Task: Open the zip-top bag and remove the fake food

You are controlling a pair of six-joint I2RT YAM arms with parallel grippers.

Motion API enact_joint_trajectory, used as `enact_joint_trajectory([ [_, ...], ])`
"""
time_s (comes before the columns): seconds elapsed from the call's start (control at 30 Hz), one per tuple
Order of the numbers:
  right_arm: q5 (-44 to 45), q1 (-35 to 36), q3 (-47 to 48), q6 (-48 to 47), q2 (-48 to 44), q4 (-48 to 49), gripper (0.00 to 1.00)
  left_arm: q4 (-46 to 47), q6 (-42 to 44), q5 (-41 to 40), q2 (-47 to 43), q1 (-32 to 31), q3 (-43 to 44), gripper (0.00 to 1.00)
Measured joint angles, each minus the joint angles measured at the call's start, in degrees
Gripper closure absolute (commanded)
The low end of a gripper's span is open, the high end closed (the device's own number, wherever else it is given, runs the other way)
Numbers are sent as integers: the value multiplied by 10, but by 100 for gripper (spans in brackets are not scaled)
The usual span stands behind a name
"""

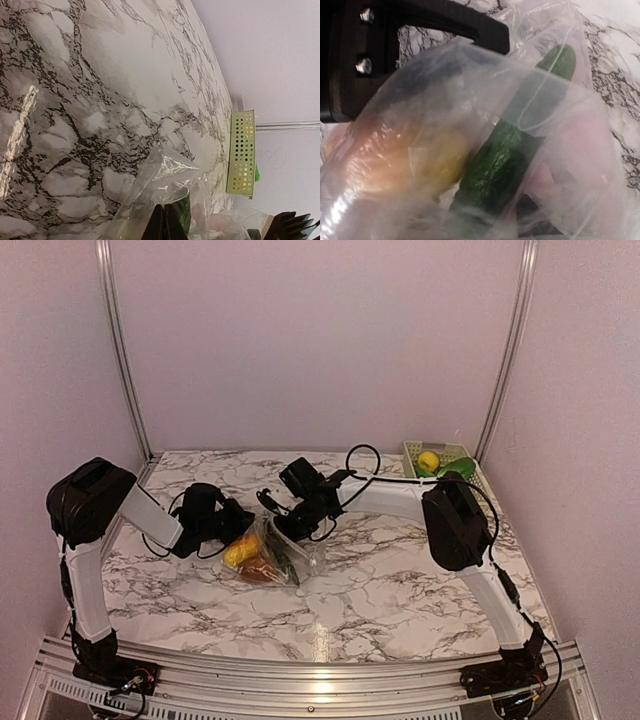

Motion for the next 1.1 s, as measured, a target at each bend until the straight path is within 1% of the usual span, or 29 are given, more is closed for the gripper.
enact_joint_trajectory([
  [0.07,23,0,-6,-16,1,-12,60,-4,2,-2,-1,2,0,100],
  [0.13,42,0,-16,-30,-4,-10,63,-14,8,-4,-8,6,0,100],
  [0.23,61,-6,-61,-46,-32,-3,63,-31,21,-1,-22,20,0,100],
  [0.3,69,-12,-108,-53,-61,2,62,-45,31,3,-32,35,0,100],
  [0.37,73,-26,-157,-61,-94,3,58,-61,44,11,-38,52,1,100],
  [0.43,72,-43,-196,-69,-119,4,48,-76,57,18,-40,64,4,100],
  [0.47,69,-51,-219,-78,-135,3,46,-84,64,21,-40,69,6,100],
  [0.57,51,-76,-238,-98,-148,2,45,-100,80,36,-40,77,12,100],
  [0.63,37,-82,-244,-109,-151,5,50,-105,87,43,-40,78,17,100],
  [0.77,10,-81,-256,-121,-153,12,66,-108,96,52,-40,79,26,100],
  [0.83,2,-80,-266,-123,-158,21,69,-112,99,53,-40,79,26,100],
  [0.87,-2,-79,-272,-120,-161,23,64,-114,100,53,-40,79,26,100],
  [0.93,-8,-79,-283,-120,-168,27,44,-119,102,55,-40,80,26,100],
  [0.97,-12,-79,-290,-119,-172,28,39,-121,104,55,-40,80,26,100],
  [1.0,-14,-79,-298,-117,-179,28,34,-123,106,56,-40,80,26,100],
  [1.1,-25,-79,-317,-118,-199,13,32,-126,114,56,-40,83,26,100],
])
